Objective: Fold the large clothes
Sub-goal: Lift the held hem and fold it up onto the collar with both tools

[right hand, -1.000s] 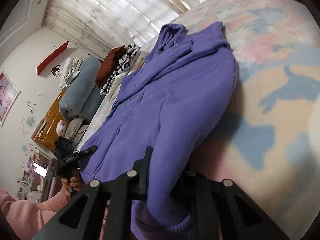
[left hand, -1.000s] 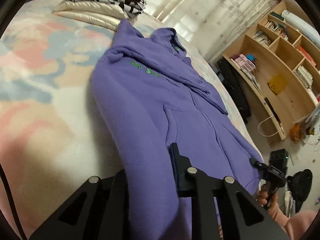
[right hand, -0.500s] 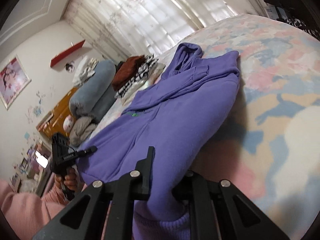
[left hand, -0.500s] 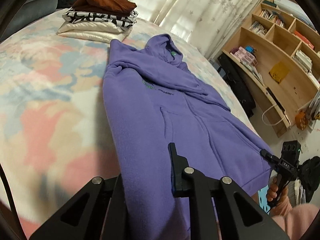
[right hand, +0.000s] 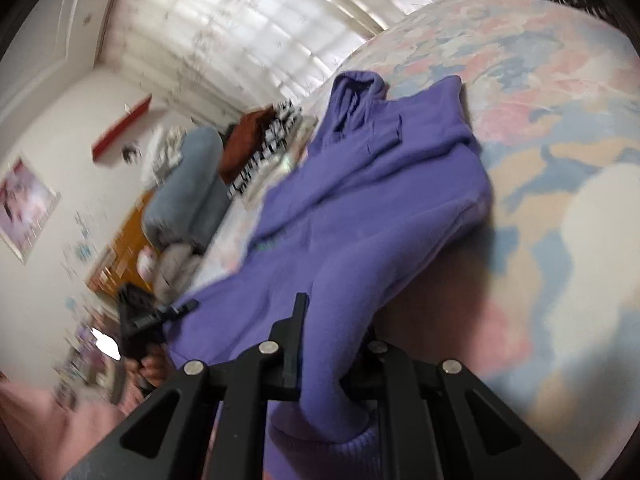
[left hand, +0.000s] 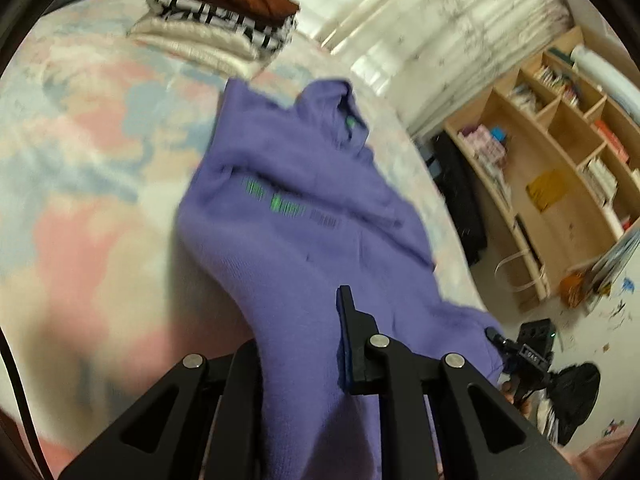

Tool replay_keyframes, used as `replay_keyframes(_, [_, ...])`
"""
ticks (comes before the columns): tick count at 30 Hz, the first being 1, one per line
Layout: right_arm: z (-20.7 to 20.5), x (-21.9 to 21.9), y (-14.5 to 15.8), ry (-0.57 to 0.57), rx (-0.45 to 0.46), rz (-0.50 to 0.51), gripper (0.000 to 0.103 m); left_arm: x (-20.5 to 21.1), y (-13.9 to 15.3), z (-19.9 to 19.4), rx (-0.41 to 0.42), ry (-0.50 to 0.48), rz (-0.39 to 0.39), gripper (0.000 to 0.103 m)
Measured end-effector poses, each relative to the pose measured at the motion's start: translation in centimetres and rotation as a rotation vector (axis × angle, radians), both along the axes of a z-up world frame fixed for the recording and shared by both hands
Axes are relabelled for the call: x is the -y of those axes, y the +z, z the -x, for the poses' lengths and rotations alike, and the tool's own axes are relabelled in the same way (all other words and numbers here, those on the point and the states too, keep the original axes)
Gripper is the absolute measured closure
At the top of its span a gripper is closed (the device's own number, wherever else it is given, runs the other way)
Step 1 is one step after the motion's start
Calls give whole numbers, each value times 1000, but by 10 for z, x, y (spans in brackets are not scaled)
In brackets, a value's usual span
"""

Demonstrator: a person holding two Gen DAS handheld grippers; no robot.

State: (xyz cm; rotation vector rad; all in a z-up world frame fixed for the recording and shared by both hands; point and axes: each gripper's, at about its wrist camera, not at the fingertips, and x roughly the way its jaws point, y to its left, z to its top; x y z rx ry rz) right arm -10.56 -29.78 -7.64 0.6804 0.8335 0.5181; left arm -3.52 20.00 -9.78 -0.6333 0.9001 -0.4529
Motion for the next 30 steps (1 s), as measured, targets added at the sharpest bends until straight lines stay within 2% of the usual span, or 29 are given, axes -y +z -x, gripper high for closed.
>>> replay_keyframes(5, [-61, 5, 16, -26, -26, -86, 86, -5, 19, -67, 17, 61, 75, 91])
replay_keyframes(7, [-95, 11, 24, -58, -41, -107, 79, -7, 22, -101, 11, 96, 98, 89])
replay_keyframes(8, [-111, 15, 28, -84, -44, -111, 69, -7, 22, -118, -1, 116, 106, 85])
replay_keyframes(9, [-128, 20, 32, -119, -46, -111, 50, -9, 20, -139, -15, 134, 126, 77])
replay_keyframes(10, [-145, 28, 35, -160, -45, -120, 42, -11, 17, -154, -29, 150, 143, 72])
replay_keyframes(11, [-160, 35, 37, -195, -38, -152, 26, -15, 14, -170, -46, 174, 170, 61])
replay_keyframes(12, [-171, 42, 39, -233, -26, -175, 17, -19, 10, -187, -69, 198, 213, 53])
replay_keyframes(13, [-181, 49, 41, -271, -9, -194, 17, -22, 6, -198, -83, 209, 241, 49])
replay_keyframes(15, [-202, 62, 40, -320, 12, -217, 17, -27, 1, -219, -102, 241, 280, 33])
replay_keyframes(16, [-210, 65, 38, -340, 7, -206, 17, -30, 0, -227, -96, 286, 271, 29])
replay_keyframes(18, [-223, 69, 30, -355, -8, -168, 17, -37, 1, -237, -71, 336, 249, 12])
replay_keyframes(21, [-238, 66, 11, -344, -54, -80, 17, -41, -4, -256, -75, 357, 171, 12])
replay_keyframes(23, [-247, 60, -2, -321, -83, -20, 17, -37, -10, -270, -96, 347, 49, 12])
replay_keyframes(25, [-253, 57, -15, -301, -102, 29, 17, -26, -20, -285, -119, 302, -100, 12])
replay_keyframes(27, [-264, 49, -26, -269, -118, 97, 17, -14, -30, -296, -129, 258, -214, 13])
replay_keyframes(28, [-267, 46, -29, -260, -122, 124, 17, -7, -35, -302, -125, 231, -277, 15])
replay_keyframes(30, [-278, 41, -34, -236, -127, 174, 17, 7, -43, -313, -113, 177, -380, 26])
